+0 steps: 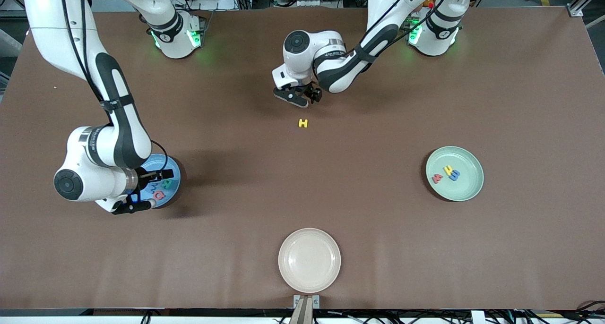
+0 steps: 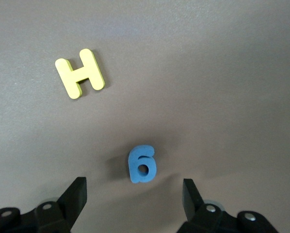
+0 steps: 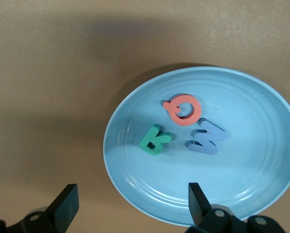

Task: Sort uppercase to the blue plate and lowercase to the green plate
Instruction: 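Lower the left gripper and grasp the blue 6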

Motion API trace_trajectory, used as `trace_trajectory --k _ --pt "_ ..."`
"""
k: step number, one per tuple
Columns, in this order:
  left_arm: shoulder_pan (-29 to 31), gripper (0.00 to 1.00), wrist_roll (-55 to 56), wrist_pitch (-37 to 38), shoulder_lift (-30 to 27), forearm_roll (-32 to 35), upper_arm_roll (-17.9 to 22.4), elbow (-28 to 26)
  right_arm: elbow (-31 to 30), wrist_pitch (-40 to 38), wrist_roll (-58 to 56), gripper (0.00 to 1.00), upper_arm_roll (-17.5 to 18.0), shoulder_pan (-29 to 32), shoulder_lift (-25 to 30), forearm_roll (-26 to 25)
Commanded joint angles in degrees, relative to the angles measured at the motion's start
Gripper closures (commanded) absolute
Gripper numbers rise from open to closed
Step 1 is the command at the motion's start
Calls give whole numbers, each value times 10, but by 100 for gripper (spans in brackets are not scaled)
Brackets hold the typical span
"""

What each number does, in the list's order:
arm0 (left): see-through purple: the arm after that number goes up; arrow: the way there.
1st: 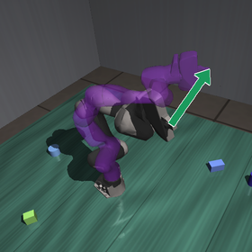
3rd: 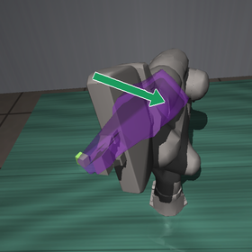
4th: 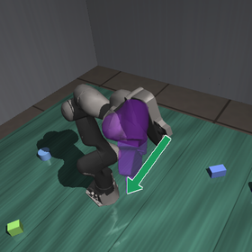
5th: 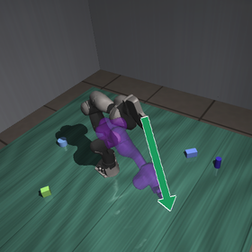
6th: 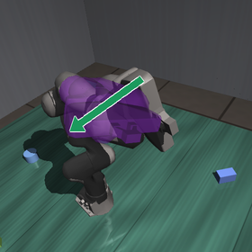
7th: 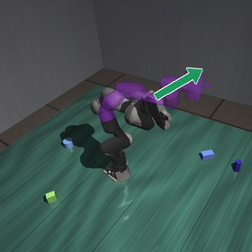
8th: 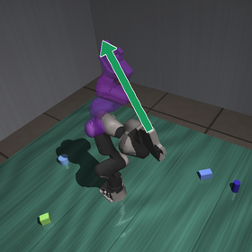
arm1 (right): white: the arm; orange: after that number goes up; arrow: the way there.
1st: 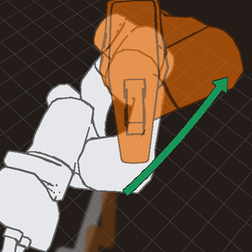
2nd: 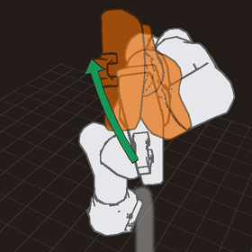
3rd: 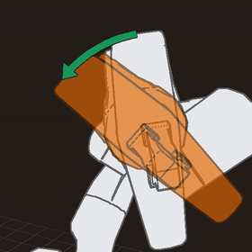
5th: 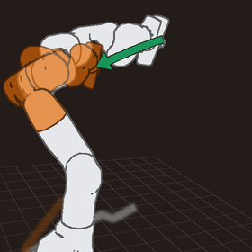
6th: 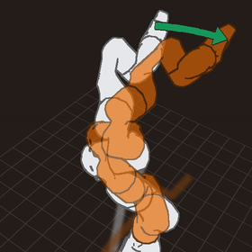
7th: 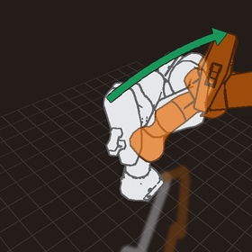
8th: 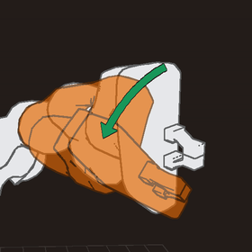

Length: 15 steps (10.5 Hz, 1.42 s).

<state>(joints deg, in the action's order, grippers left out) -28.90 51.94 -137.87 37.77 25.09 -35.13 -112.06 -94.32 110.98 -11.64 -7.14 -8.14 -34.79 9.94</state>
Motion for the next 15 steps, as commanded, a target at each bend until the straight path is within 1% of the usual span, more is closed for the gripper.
trace_trajectory --k 1,3,4,8,12,14,15 --pt "-15 15 21 -9 13 20 7 12 -3 0 -6 0 4 3 4 0" --pt "-15 18 24 -9 16 20 7 12 -4 0 -6 0 4 3 4 0" --pt "-15 21 25 -10 20 20 7 13 -4 0 -6 0 4 3 4 0" --pt "-15 25 25 -10 27 34 9 22 -4 -1 -6 0 4 3 4 0" --pt "-15 32 24 -10 33 36 9 27 -5 -1 -6 0 4 2 4 1" --pt "-15 34 25 -10 38 39 9 33 -5 -1 -6 0 4 2 4 1" --pt "-14 37 25 -10 39 45 9 33 -5 -1 -6 0 4 2 4 1"
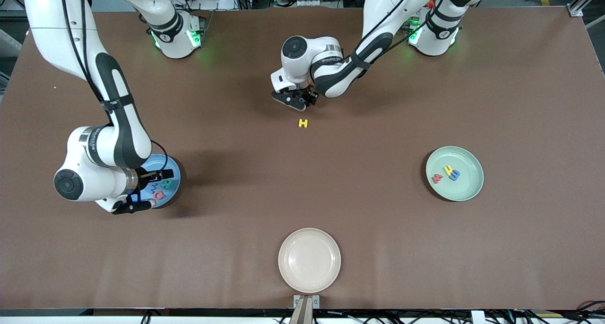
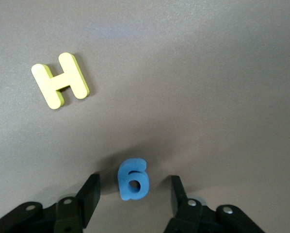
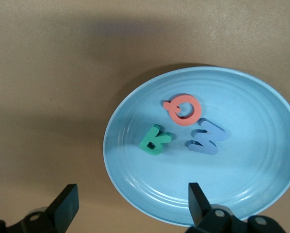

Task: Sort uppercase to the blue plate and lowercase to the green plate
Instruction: 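Lower the left gripper and grasp the blue 6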

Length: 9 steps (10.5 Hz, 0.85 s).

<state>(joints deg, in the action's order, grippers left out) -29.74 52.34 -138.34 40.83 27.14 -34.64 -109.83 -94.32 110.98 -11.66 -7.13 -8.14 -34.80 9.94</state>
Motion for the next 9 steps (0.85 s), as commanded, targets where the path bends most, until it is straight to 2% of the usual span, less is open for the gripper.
trace_trajectory --k 1,3,5,7,9 --pt "-5 44 21 -5 8 27 4 10 -5 -1 -6 0 4 2 4 1" --pt "-5 66 21 -5 9 28 4 11 -5 -1 -5 0 4 2 4 1" --pt "-4 100 21 -5 7 28 4 11 -5 -1 -3 0 4 2 4 1" --pt "16 100 34 11 -18 28 3 10 -5 -1 -1 0 5 1 4 1" --pt "51 100 34 60 -81 27 -3 10 -5 -1 1 0 5 -3 4 2"
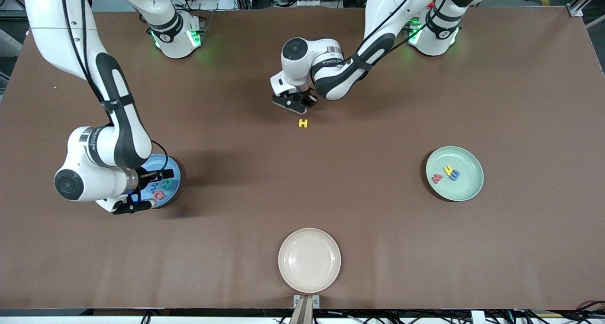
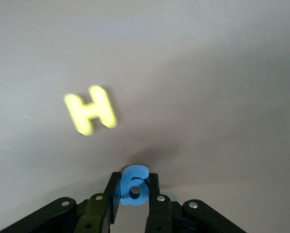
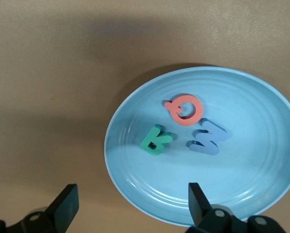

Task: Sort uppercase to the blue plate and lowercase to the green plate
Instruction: 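Lower the left gripper and grasp the blue 6, then carry the 6 to the green plate while the right gripper reaches the H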

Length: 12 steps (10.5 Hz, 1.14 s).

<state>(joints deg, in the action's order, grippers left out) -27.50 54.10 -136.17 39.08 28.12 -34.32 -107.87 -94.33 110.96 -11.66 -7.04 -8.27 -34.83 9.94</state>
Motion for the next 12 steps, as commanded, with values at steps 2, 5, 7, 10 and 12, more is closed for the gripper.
trace_trajectory --k 2,5,7,10,12 --pt "112 100 13 67 -111 11 -49 -9 -6 -1 23 0 4 -12 6 2" --pt "226 100 -49 70 -160 8 -88 -9 -8 -4 52 0 4 -37 14 2" --pt "281 100 -124 84 -171 5 -77 -9 -16 -1 124 0 4 -79 27 2" --pt "329 100 -288 86 -190 -71 5 -5 -16 7 244 0 4 -148 34 2" --pt "327 100 -387 103 -199 -113 89 -6 -15 12 309 0 4 -188 36 2"
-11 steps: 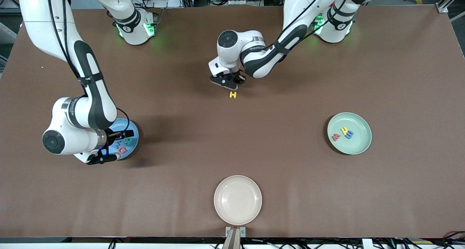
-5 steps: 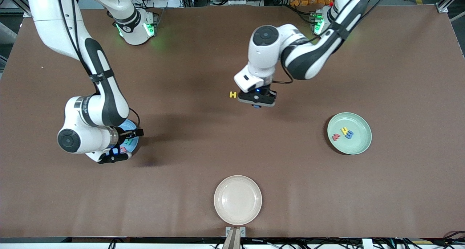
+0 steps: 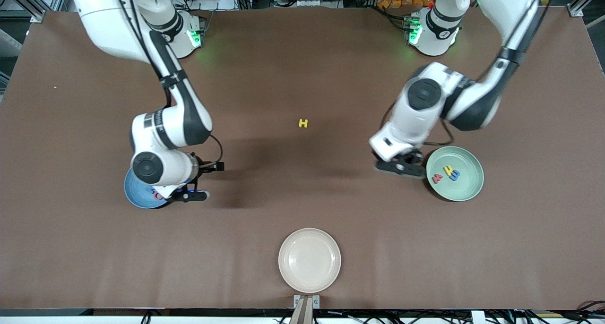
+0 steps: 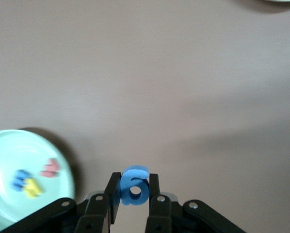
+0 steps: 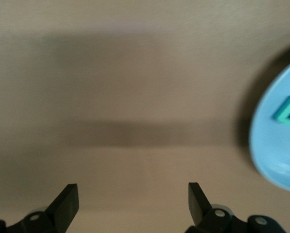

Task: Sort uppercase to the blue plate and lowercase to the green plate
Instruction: 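Carry the 6 to the green plate while the right gripper reaches the H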

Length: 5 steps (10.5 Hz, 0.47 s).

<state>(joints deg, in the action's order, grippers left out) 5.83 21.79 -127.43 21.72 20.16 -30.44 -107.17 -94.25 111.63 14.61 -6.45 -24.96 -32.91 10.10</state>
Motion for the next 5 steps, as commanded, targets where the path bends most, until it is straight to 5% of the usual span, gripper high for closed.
trace_trajectory --k 1,5 --pt "-6 100 -121 17 -25 -37 86 -17 -15 11 78 0 -1 -41 17 0" --pt "-9 100 -242 17 -11 -93 192 -39 -16 38 102 0 14 -70 17 39"
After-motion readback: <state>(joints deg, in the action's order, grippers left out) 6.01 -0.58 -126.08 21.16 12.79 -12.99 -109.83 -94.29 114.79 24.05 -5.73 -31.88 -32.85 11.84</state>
